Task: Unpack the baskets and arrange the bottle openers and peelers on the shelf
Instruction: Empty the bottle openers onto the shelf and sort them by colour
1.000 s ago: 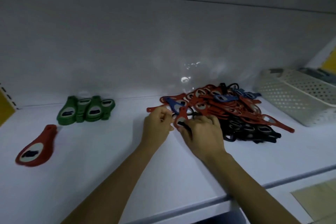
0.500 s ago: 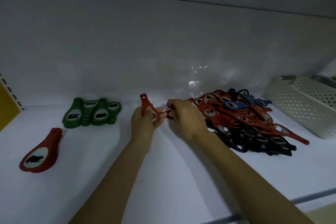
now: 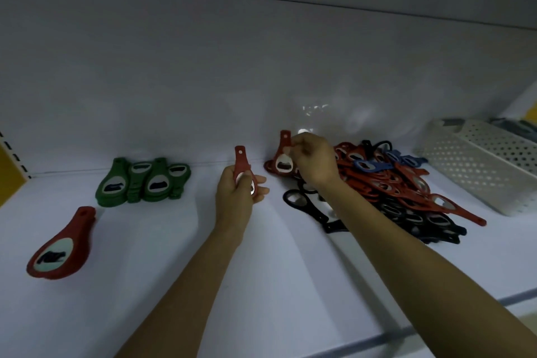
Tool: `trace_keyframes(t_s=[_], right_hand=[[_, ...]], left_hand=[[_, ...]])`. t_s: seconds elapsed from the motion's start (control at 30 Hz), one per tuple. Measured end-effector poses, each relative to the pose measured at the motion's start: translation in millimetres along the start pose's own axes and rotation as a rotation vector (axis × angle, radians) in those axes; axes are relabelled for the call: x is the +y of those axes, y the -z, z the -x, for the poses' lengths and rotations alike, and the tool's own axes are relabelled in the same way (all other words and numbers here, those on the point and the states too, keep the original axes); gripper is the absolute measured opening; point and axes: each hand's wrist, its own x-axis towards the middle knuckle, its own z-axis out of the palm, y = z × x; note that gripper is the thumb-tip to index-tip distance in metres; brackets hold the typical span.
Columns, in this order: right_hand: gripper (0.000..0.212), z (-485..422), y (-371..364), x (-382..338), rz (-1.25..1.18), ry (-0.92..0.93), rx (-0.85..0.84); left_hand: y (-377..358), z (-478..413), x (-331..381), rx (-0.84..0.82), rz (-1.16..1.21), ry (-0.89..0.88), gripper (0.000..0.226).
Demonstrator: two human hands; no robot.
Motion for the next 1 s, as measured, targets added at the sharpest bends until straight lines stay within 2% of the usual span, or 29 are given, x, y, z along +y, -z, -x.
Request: trace_keyframes(t_s=[0.07, 0.17, 0.23, 0.33, 0.4, 0.43, 0.5, 0.53, 0.57, 0.63, 0.73, 0.8, 0.87, 0.9, 0.97, 1.0], right_hand=[[0.005, 2, 9, -6, -0.220, -0.115, 0.031], [0.004, 16, 17, -10, -0.417, -0.194, -0.110], [0.005, 29, 17, -10, -0.466, -0.179, -0.190], [0.013, 43, 13, -6, -0.410, -0.145, -0.176], [0.027, 47, 15, 2, -0.246, -0.075, -0.061], [0.031, 48, 20, 9, -0.057, -0.021, 0.008], [0.026, 50, 33, 25, 0.517, 0.059, 0.081], [0.023, 51, 40, 31, 0.750, 0.073, 0.062], [0.024, 51, 45, 36, 0.877, 0.069, 0.012], [0.020, 50, 48, 40, 0.938, 0.060, -0.077], [0.021, 49, 45, 39, 0.975, 0.104, -0.074], [0.021, 50, 48, 43, 0.850, 0.146, 0.022], [0.024, 54, 50, 40, 0.498, 0.134, 0.176], [0.023, 56, 51, 35, 0.242, 0.100, 0.205], [0.016, 60, 54, 24, -0.193, 0.084, 0.082], [0.014, 63, 54, 21, -0.276, 0.112, -0.032]], left_hand=[[-2, 3, 3, -0.009, -0.012, -0.002, 0.006], [-8, 12, 12, -0.100, 0.011, 0.022, 0.017], [-13, 21, 14, -0.218, 0.042, 0.070, 0.025], [-16, 33, 12, -0.346, 0.013, 0.094, 0.020], [-14, 36, 12, -0.376, -0.001, 0.101, 0.020], [-13, 35, 12, -0.385, 0.003, 0.103, 0.021], [-12, 35, 11, -0.393, 0.004, 0.110, 0.025], [-12, 35, 11, -0.390, 0.000, 0.115, 0.027], [-12, 35, 10, -0.385, -0.009, 0.117, 0.028], [-12, 34, 8, -0.381, -0.029, 0.120, 0.026], [-11, 32, 8, -0.377, -0.033, 0.128, 0.023], [-11, 31, 6, -0.364, -0.015, 0.148, 0.018], [-11, 28, 5, -0.338, 0.062, 0.186, 0.006], [-12, 27, 5, -0.319, 0.108, 0.214, 0.010], [-15, 23, 6, -0.302, 0.182, 0.299, 0.029], [-17, 20, 8, -0.311, 0.240, 0.359, 0.038]])
